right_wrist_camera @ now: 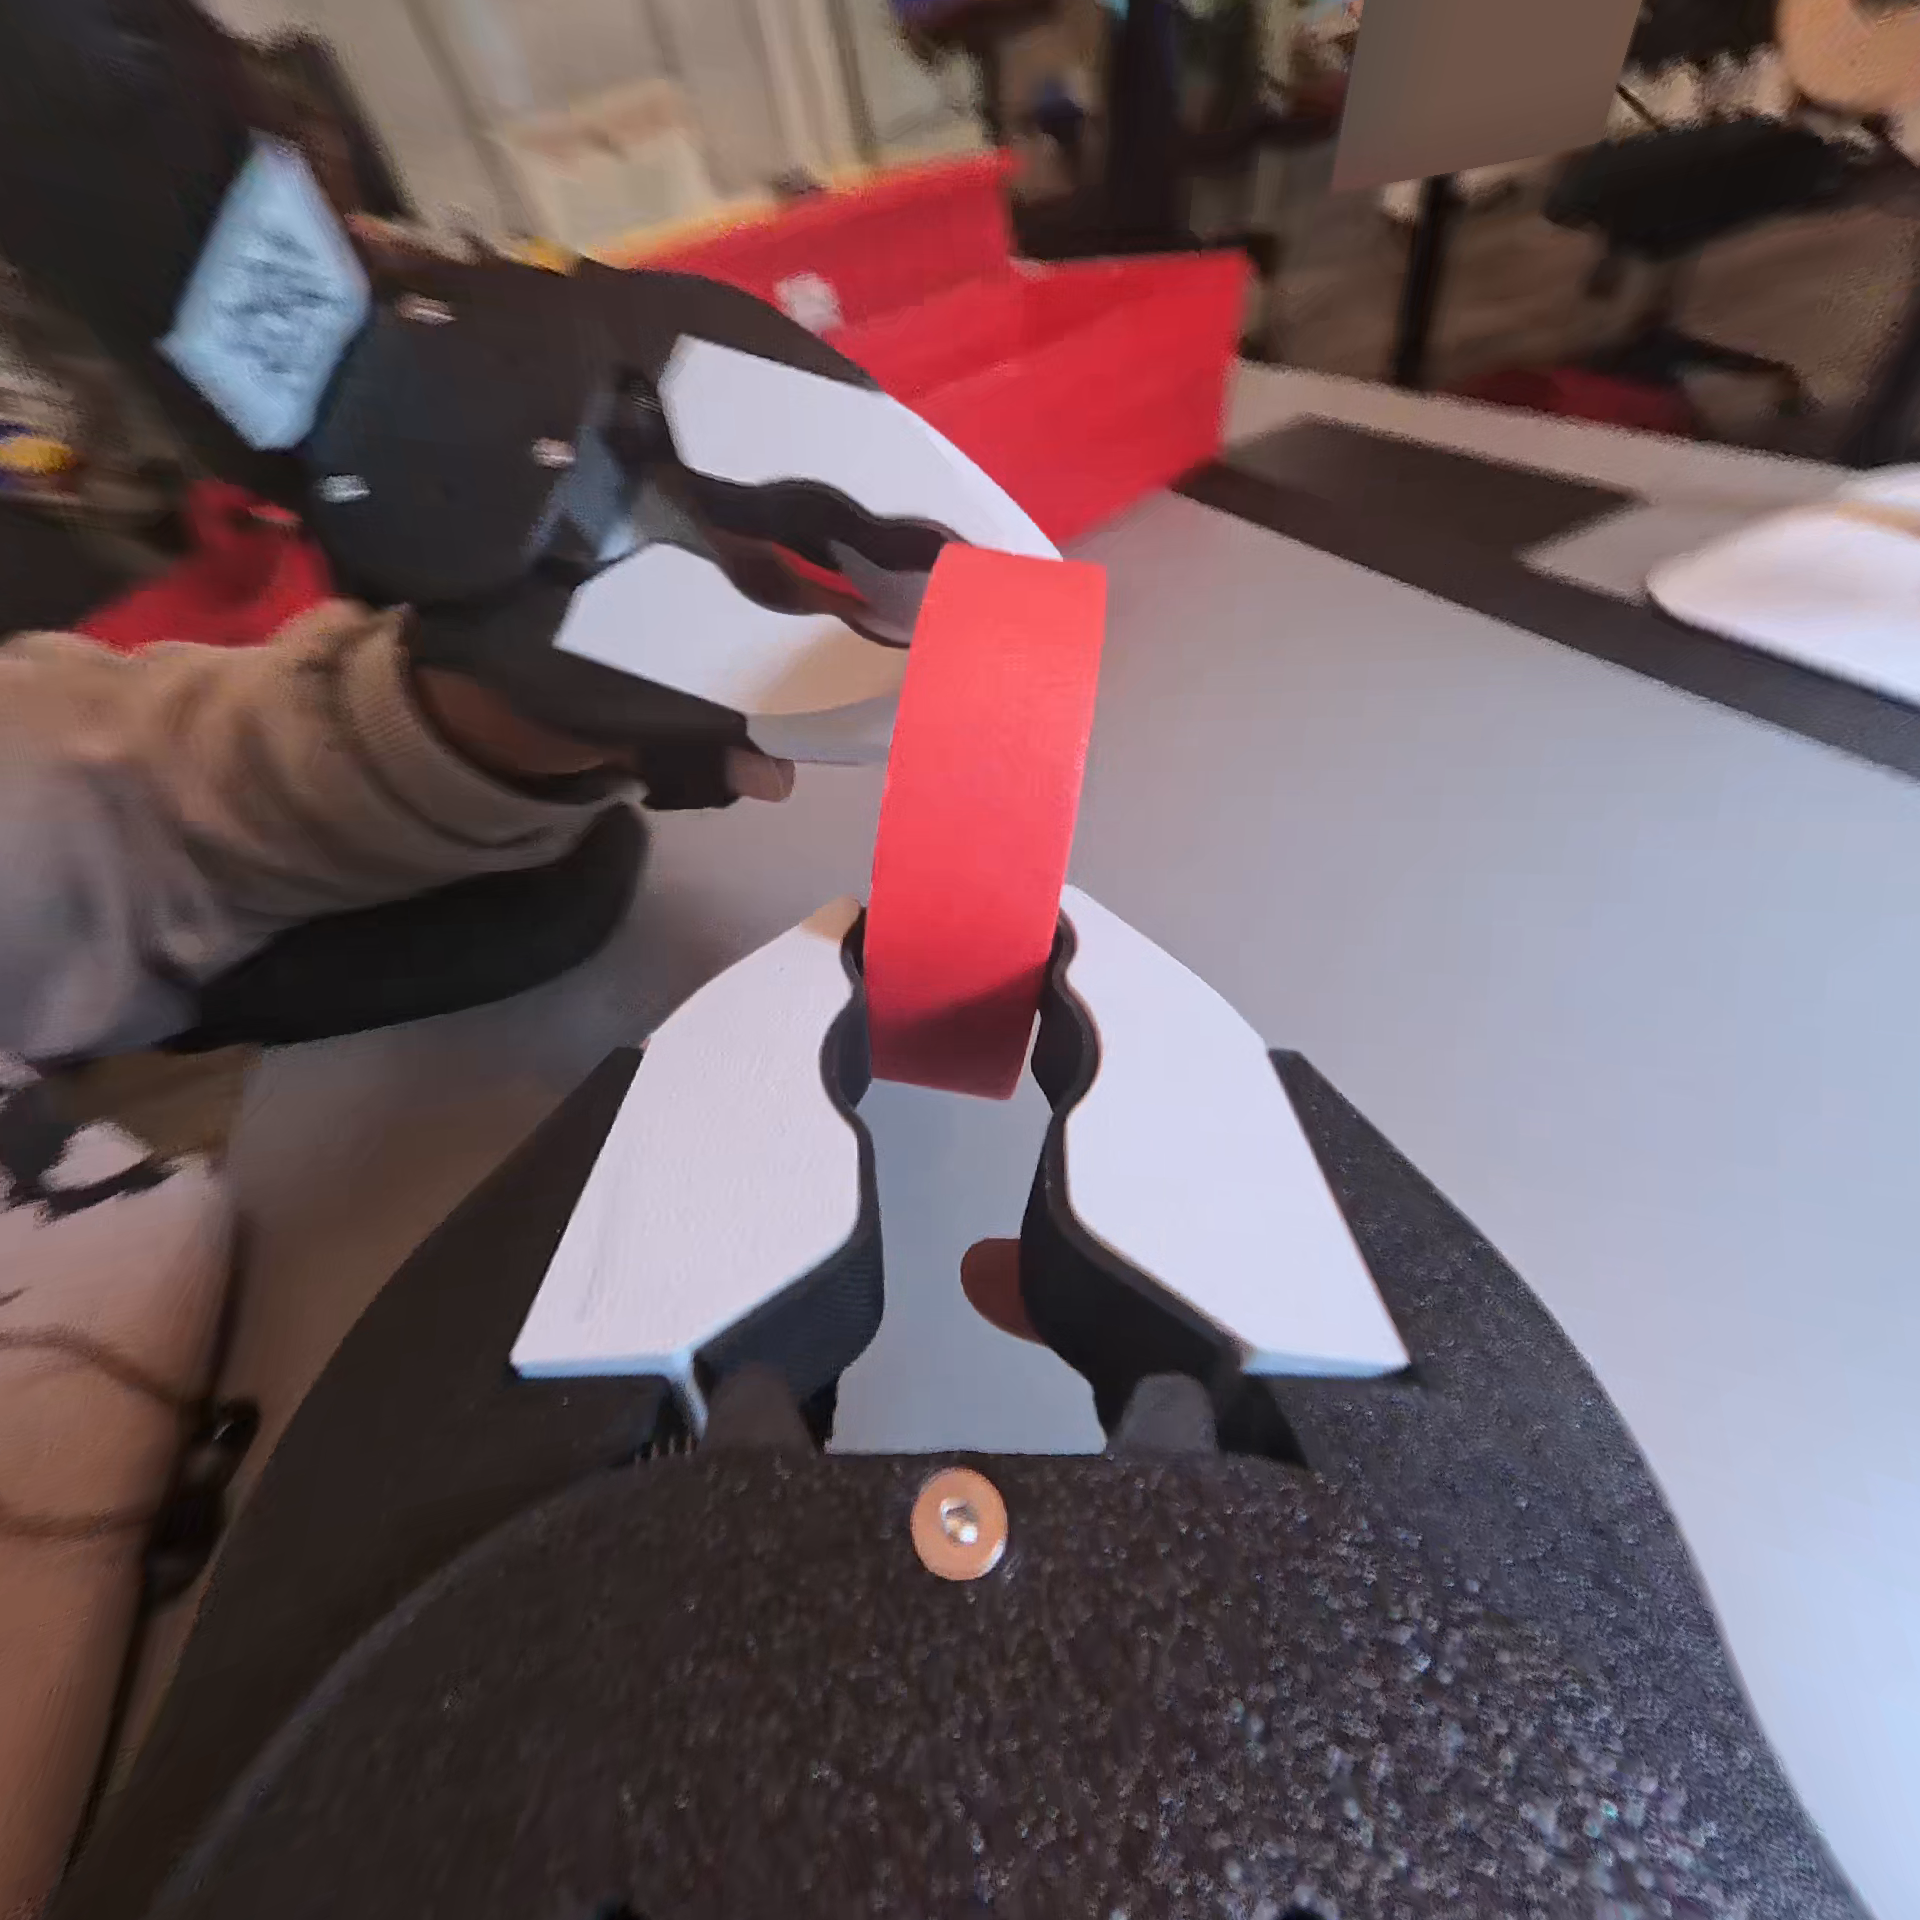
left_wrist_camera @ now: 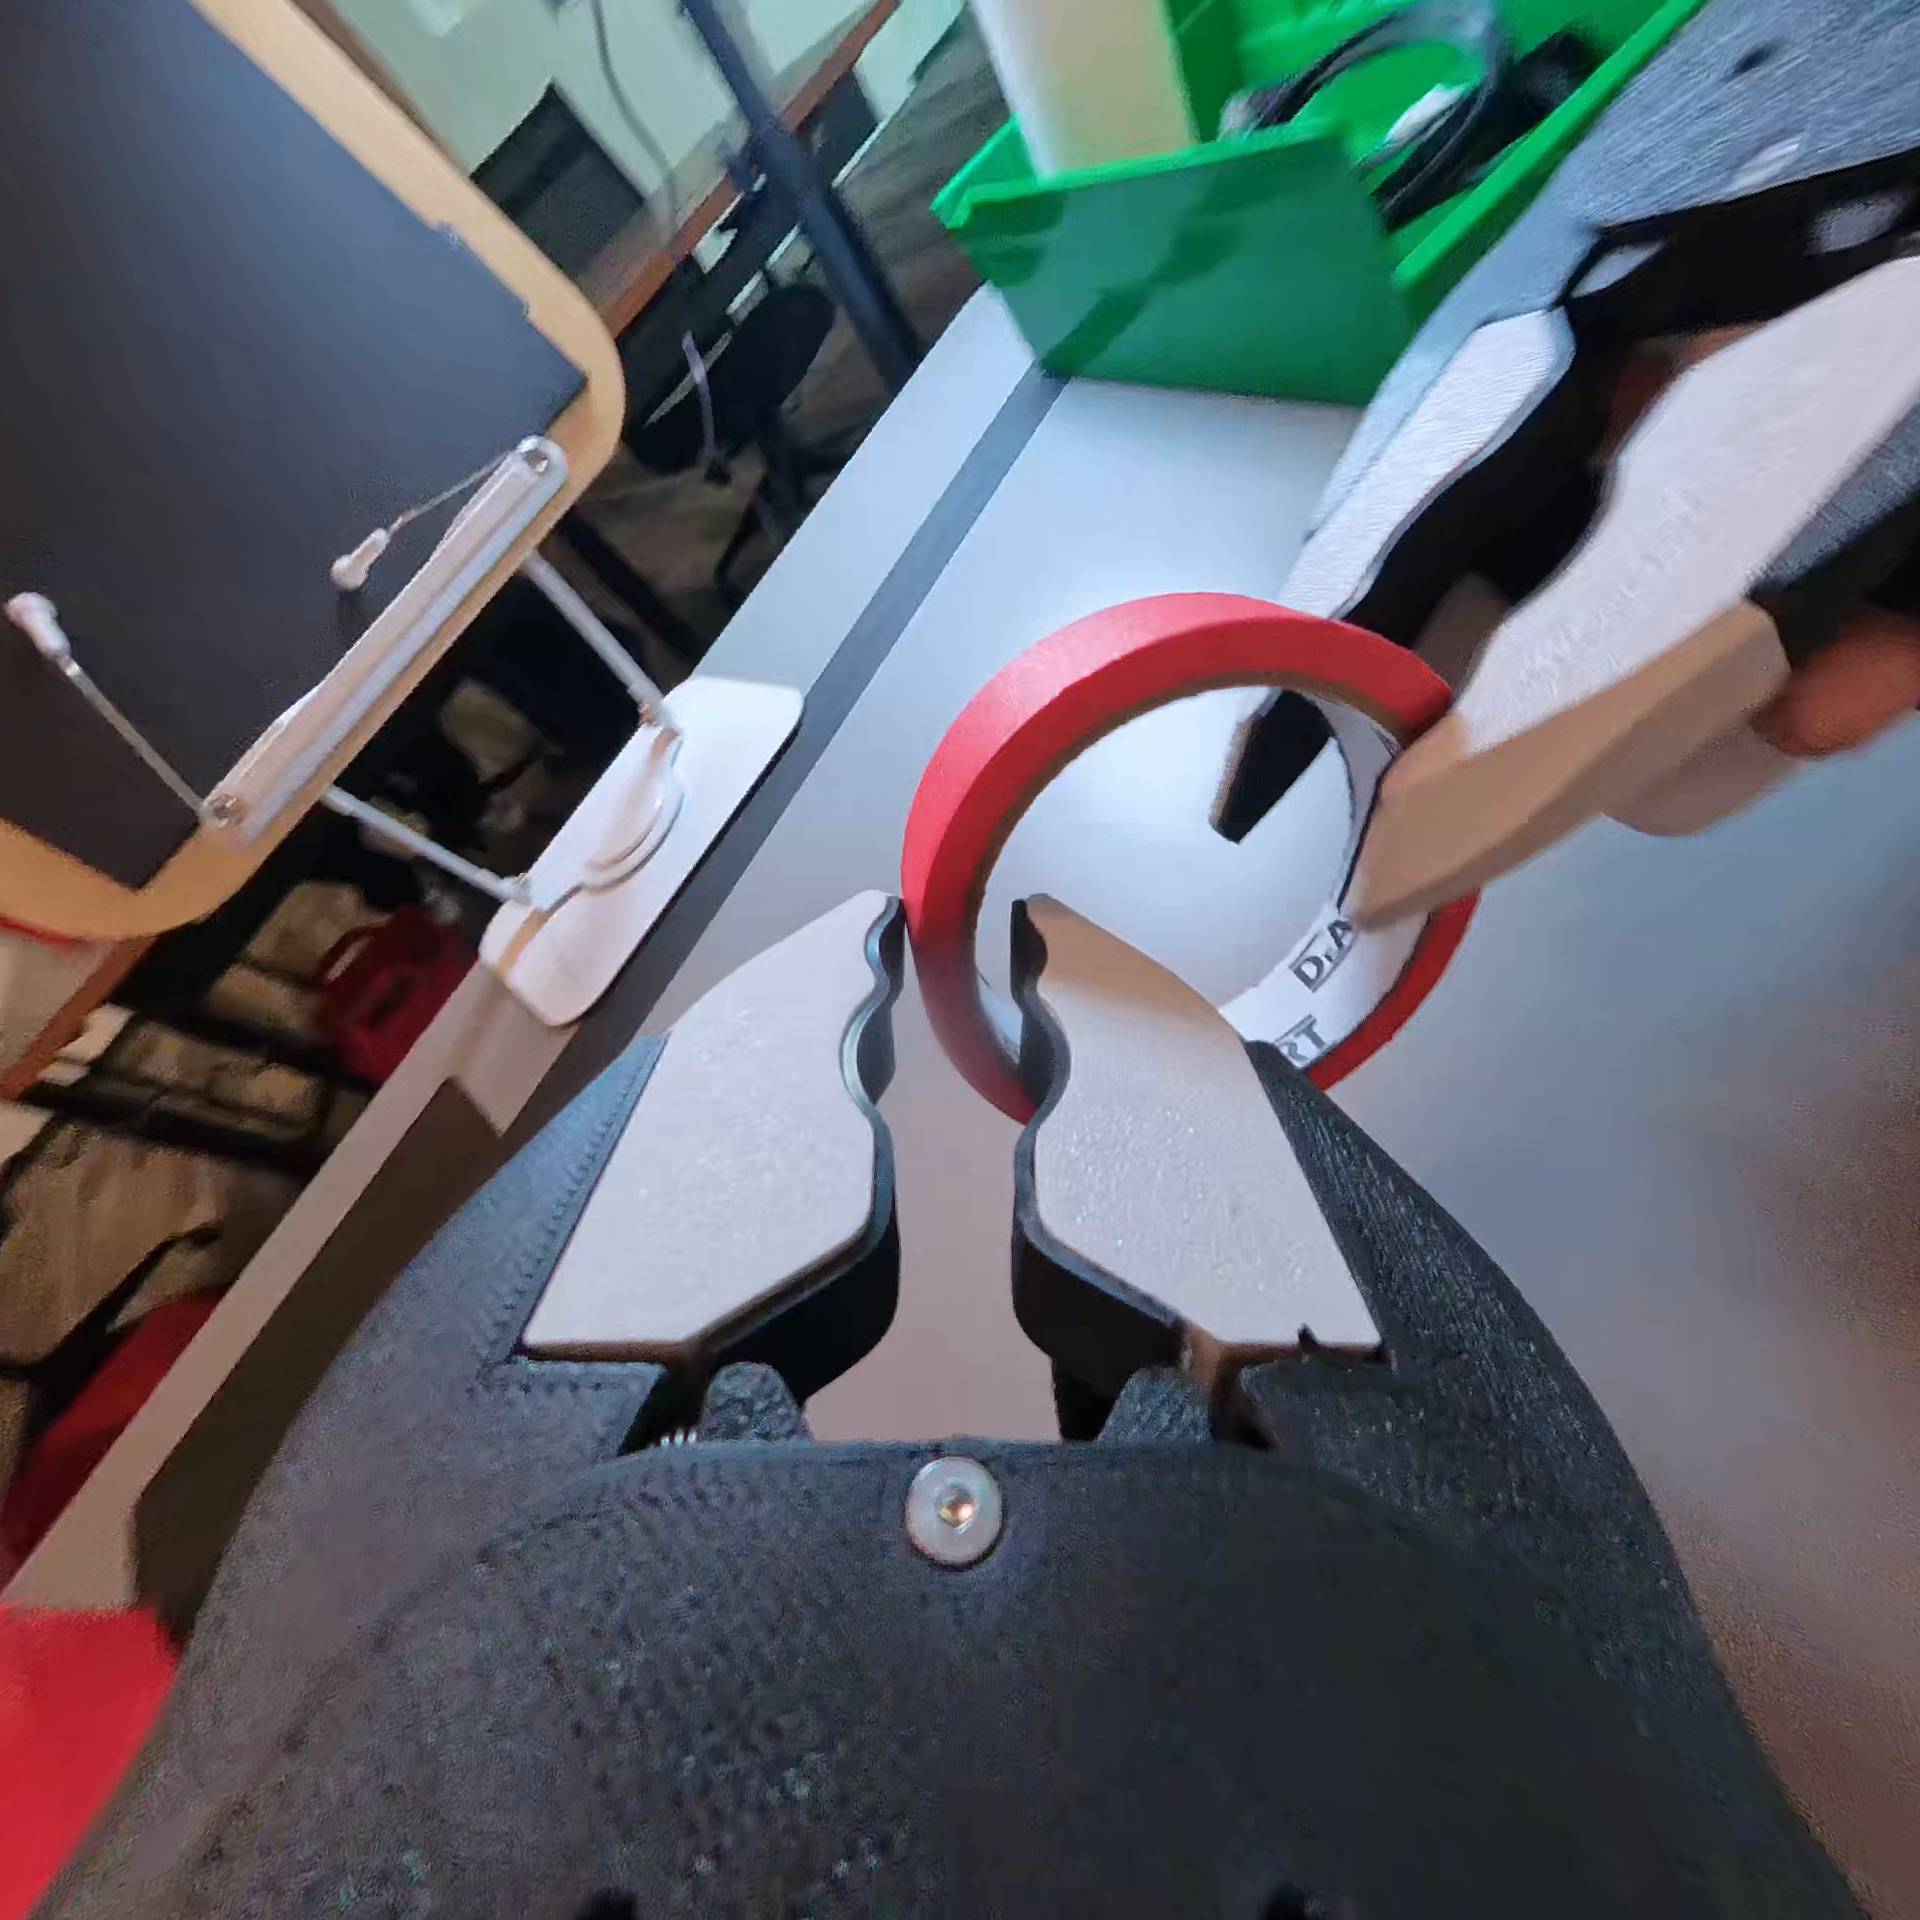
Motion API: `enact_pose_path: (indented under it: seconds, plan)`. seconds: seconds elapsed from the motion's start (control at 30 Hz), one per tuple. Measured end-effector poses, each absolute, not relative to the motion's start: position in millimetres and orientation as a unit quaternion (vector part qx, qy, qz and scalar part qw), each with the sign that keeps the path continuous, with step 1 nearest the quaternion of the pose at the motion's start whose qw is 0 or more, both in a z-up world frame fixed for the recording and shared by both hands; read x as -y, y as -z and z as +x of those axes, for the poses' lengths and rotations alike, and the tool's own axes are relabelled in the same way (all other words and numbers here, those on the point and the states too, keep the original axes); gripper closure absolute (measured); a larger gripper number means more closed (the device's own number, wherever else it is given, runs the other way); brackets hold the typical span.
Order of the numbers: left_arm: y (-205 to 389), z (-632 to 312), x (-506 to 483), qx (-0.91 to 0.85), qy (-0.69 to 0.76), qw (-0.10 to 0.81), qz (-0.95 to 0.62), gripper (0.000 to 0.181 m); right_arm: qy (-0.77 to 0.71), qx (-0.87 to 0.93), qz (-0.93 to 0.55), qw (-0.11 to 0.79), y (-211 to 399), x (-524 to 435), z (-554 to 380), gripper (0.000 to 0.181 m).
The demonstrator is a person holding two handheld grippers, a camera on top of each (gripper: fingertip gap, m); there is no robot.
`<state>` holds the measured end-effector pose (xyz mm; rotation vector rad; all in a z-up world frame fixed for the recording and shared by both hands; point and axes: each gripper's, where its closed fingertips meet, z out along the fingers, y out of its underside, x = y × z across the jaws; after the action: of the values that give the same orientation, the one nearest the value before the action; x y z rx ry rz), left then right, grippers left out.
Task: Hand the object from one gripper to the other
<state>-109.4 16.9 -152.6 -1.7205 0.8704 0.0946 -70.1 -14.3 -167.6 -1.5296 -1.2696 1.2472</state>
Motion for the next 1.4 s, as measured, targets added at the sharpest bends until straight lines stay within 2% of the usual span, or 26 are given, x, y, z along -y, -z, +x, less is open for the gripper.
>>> enact_pose_path:
  seconds: [0.03, 0.17, 0.3, 0.37, 0.43, 0.5, 0.63, 0.73, 0.93, 0.97, 1.0, 1.1, 1.17, 1.23, 1.33, 1.4]
  plan:
    - [143.2, -102.0, -8.4, -0.382, 0.017, 0.576, -0.723, 0.16, -0.524, 0.51, -0.565, 0.383, 156.5, 16.3, -61.5, 0.154]
    - [102.2, -72.3, 37.0, -0.381, 0.342, 0.551, -0.659, 0.147, -0.683, 0.505, -0.435, 0.299, 113.0, 36.3, -18.0, 0.154]
    - [94.8, -49.2, 83.2, -0.373, 0.607, 0.402, -0.575, 0.127, -0.752, 0.498, -0.361, 0.237, 92.2, 58.9, -0.6, 0.154]
    - [95.3, -33.4, 98.0, -0.377, 0.652, 0.367, -0.546, 0.123, -0.769, 0.503, -0.344, 0.195, 94.4, 71.6, 0.3, 0.154]
    - [97.7, -20.2, 111.5, -0.417, 0.638, 0.378, -0.525, 0.149, -0.752, 0.52, -0.363, 0.179, 107.9, 76.6, -8.6, 0.154]
    - [103.0, -14.9, 109.4, -0.44, 0.59, 0.409, -0.54, 0.159, -0.711, 0.501, -0.44, 0.222, 121.6, 55.5, -27.5, 0.153]
    - [130.1, -32.9, 49.1, -0.41, 0.368, 0.511, -0.66, 0.162, -0.594, 0.421, -0.588, 0.352, 139.4, -19.1, -36.1, 0.139]
    - [154.0, -60.3, 13.4, -0.406, 0.168, 0.545, -0.714, 0.162, -0.605, 0.382, -0.608, 0.344, 134.0, -25.4, -31.4, 0.137]
    - [191.4, -66.7, -4.4, -0.458, -0.063, 0.524, -0.715, 0.163, -0.597, 0.377, -0.634, 0.314, 147.9, 12.4, -62.8, 0.127]
    - [195.8, -64.6, -4.7, -0.473, -0.102, 0.519, -0.705, 0.163, -0.586, 0.366, -0.643, 0.331, 150.0, 9.9, -65.5, 0.134]
    - [196.1, -64.4, -5.9, -0.487, -0.15, 0.518, -0.687, 0.163, -0.565, 0.358, -0.656, 0.349, 153.3, 3.3, -64.9, 0.15]
    - [187.9, -71.9, -11.7, -0.512, -0.26, 0.513, -0.638, 0.162, -0.562, 0.362, -0.653, 0.357, 149.4, -5.3, -59.1, 0.153]
    - [180.8, -68.9, -6.4, -0.516, -0.22, 0.529, -0.637, 0.161, -0.571, 0.375, -0.634, 0.363, 142.8, -11.1, -50.7, 0.153]
    - [169.2, -65.7, 3.4, -0.503, -0.116, 0.553, -0.653, 0.154, -0.622, 0.413, -0.57, 0.343, 127.8, -4.2, -38.0, 0.153]
    - [141.8, -59.2, 23.9, -0.435, 0.173, 0.56, -0.683, 0.151, -0.666, 0.478, -0.468, 0.331, 108.5, 12.4, -13.8, 0.154]
    - [122.8, -60.5, 36.9, -0.383, 0.365, 0.517, -0.673, 0.143, -0.692, 0.501, -0.424, 0.299, 98.4, 27.7, -3.2, 0.155]
